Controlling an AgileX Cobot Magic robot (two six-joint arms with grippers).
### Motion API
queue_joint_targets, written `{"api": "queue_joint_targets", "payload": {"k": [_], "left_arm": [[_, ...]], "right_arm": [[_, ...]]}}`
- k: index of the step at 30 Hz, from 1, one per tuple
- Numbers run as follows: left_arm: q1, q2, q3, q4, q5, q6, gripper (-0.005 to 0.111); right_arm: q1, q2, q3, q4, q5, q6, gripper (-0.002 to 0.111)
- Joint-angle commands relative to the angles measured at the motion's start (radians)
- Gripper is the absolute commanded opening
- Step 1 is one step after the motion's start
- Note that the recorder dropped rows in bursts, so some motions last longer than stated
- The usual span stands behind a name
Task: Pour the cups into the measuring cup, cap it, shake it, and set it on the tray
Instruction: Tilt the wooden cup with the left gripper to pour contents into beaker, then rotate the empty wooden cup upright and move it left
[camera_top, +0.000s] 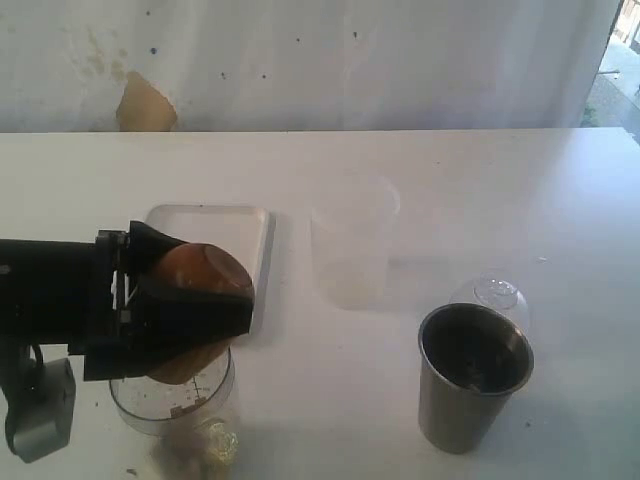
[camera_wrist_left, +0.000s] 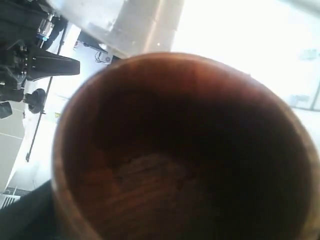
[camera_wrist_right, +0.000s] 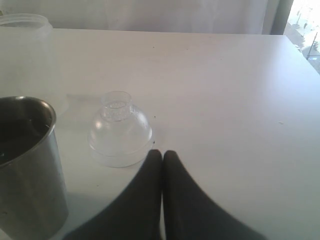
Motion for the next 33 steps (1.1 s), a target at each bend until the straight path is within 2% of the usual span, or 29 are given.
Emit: {"api": "queue_joint_targets", "payload": {"k": [1, 6, 9, 15, 21, 27, 33], "left_arm": [[-0.004, -0.005, -0.004, -0.033, -0.032, -0.002, 0.000], [-0.004, -0.005, -0.004, -0.064, -0.037, -0.053, 0.000], [-0.004, -0.005, -0.004, -0.169, -0.075, -0.114, 0.000], [-0.004, -0.005, -0.004, -0.360, -0.142, -0.353, 0.000], [-0.004, -0.005, -0.004, -0.372, -0.135, -0.692, 0.000], [-0.004, -0.005, -0.004, -0.378, -0.112, -0.941, 0.000], [-0.004, -0.005, -0.004, -0.408, 0.027, -1.130, 0.000]], "right_arm": [[-0.004, -0.006, 0.006, -0.003, 0.000, -0.003, 0.000], [-0.004, -0.006, 0.006, -0.003, 0.000, -0.003, 0.000], [-0.004, -0.006, 0.006, -0.003, 0.000, -0.003, 0.000], [-0.004, -0.006, 0.006, -0.003, 0.000, -0.003, 0.000], [-0.004, -0.006, 0.006, -0.003, 0.000, -0.003, 0.000], [-0.004, -0.006, 0.006, -0.003, 0.000, -0.003, 0.000], [-0.004, -0.006, 0.006, -0.003, 0.000, -0.003, 0.000]]}}
